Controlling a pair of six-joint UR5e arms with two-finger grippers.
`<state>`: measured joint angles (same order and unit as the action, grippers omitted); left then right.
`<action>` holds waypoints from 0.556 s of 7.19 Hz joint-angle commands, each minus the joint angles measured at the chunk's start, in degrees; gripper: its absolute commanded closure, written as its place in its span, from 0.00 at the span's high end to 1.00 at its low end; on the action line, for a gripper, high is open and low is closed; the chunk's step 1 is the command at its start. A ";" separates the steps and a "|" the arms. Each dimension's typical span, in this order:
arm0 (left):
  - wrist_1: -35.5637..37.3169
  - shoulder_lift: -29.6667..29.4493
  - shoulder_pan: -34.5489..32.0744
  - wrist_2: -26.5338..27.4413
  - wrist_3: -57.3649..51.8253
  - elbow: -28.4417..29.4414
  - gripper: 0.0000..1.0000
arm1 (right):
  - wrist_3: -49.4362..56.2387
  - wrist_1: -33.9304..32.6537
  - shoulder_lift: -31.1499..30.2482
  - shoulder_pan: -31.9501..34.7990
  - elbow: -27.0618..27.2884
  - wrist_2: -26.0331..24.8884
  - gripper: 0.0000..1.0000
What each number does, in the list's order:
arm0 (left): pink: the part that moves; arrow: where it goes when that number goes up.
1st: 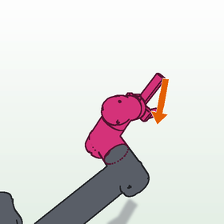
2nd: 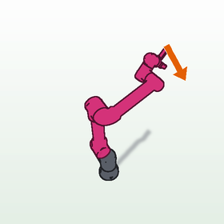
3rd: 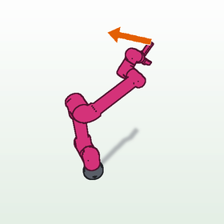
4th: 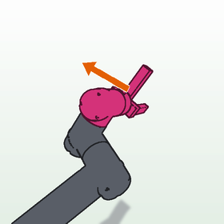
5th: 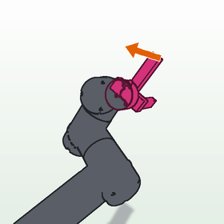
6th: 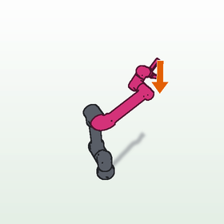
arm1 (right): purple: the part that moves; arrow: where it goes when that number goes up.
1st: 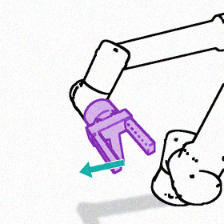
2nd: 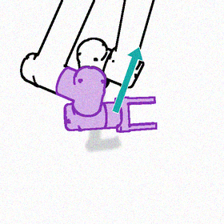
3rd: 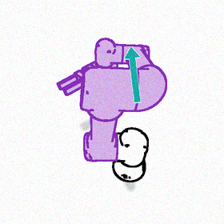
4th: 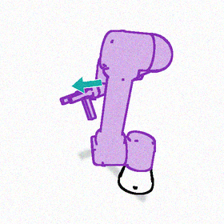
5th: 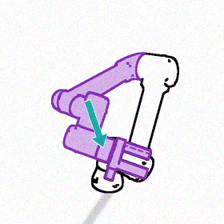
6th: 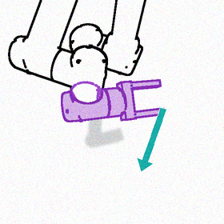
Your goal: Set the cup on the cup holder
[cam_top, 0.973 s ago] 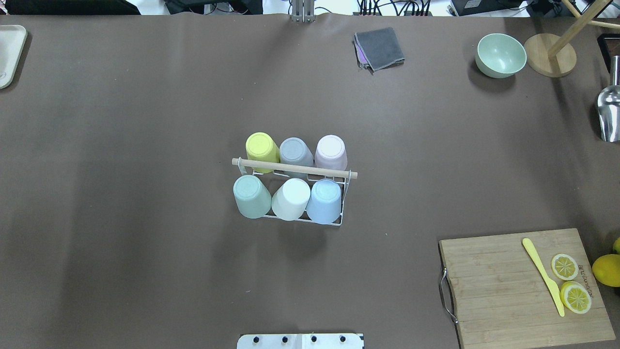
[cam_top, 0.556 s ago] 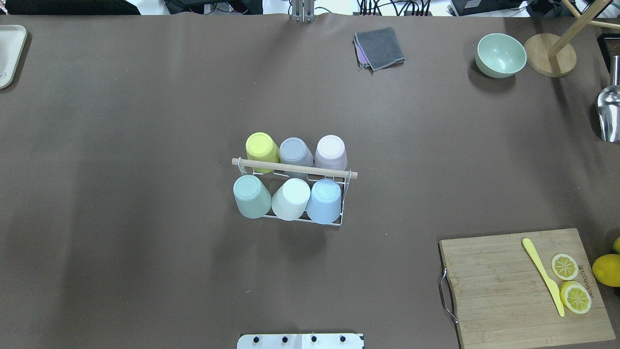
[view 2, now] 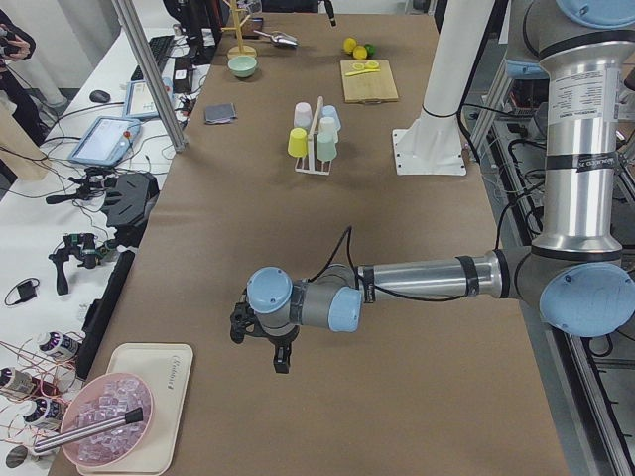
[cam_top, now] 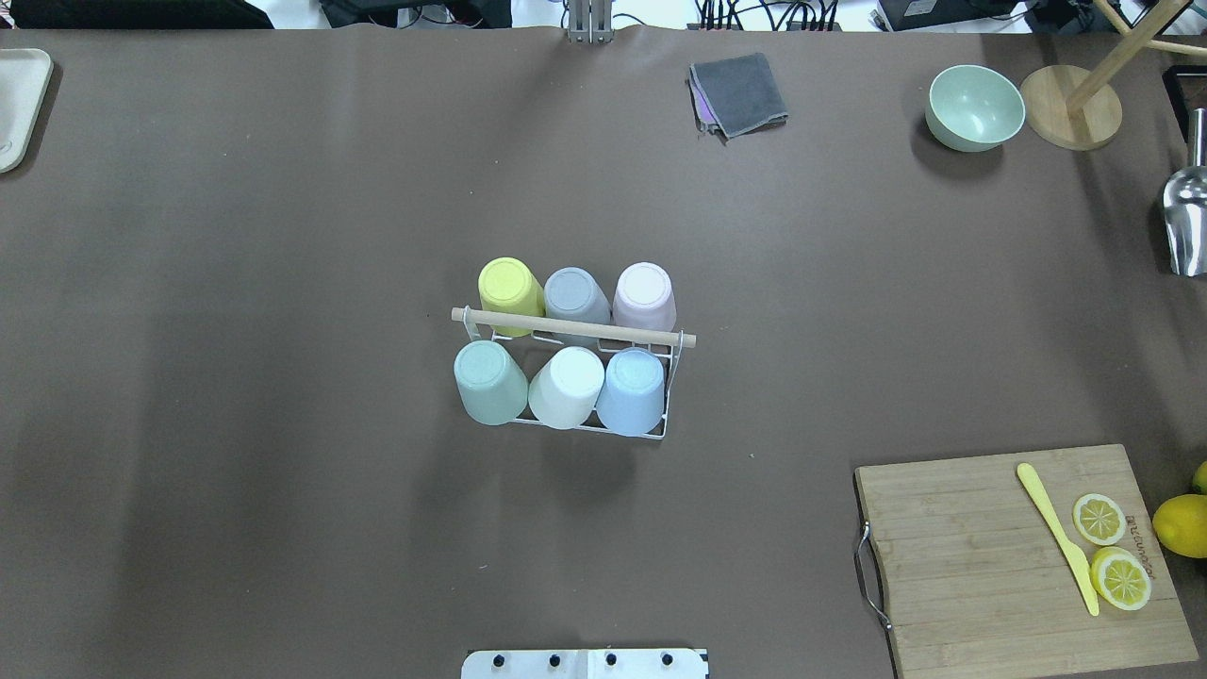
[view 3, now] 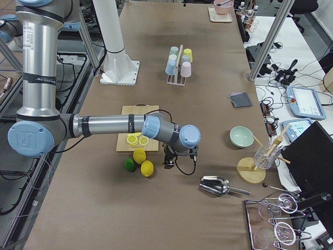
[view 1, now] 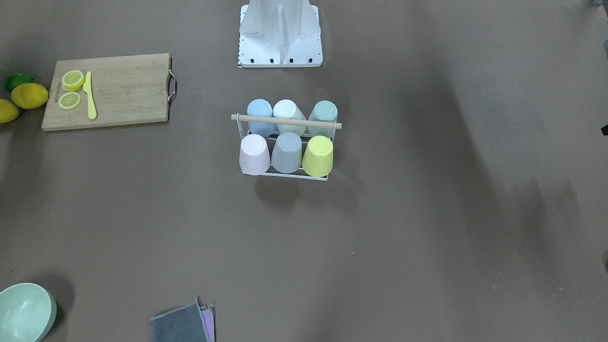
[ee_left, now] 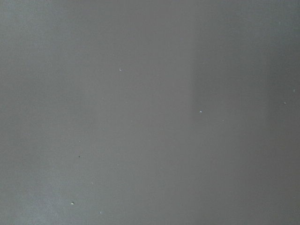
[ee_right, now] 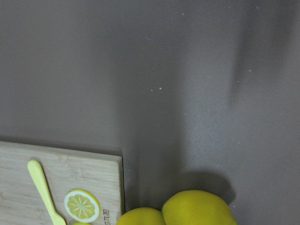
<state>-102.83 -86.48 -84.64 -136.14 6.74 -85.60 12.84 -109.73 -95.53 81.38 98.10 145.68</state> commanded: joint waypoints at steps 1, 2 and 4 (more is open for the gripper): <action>0.00 0.00 0.00 0.00 -0.06 0.08 0.98 | -8.07 9.84 -0.97 0.01 -2.72 -1.53 0.94; 0.00 0.00 0.00 0.00 -0.06 0.17 0.98 | -10.62 14.58 -1.06 0.01 -3.87 -5.55 0.98; 0.00 0.00 0.00 0.00 0.03 0.08 0.98 | -12.30 20.76 -1.33 0.01 -5.73 -6.03 0.98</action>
<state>-102.83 -86.48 -84.64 -136.14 6.74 -85.50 1.99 -93.04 -96.70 81.39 93.36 140.37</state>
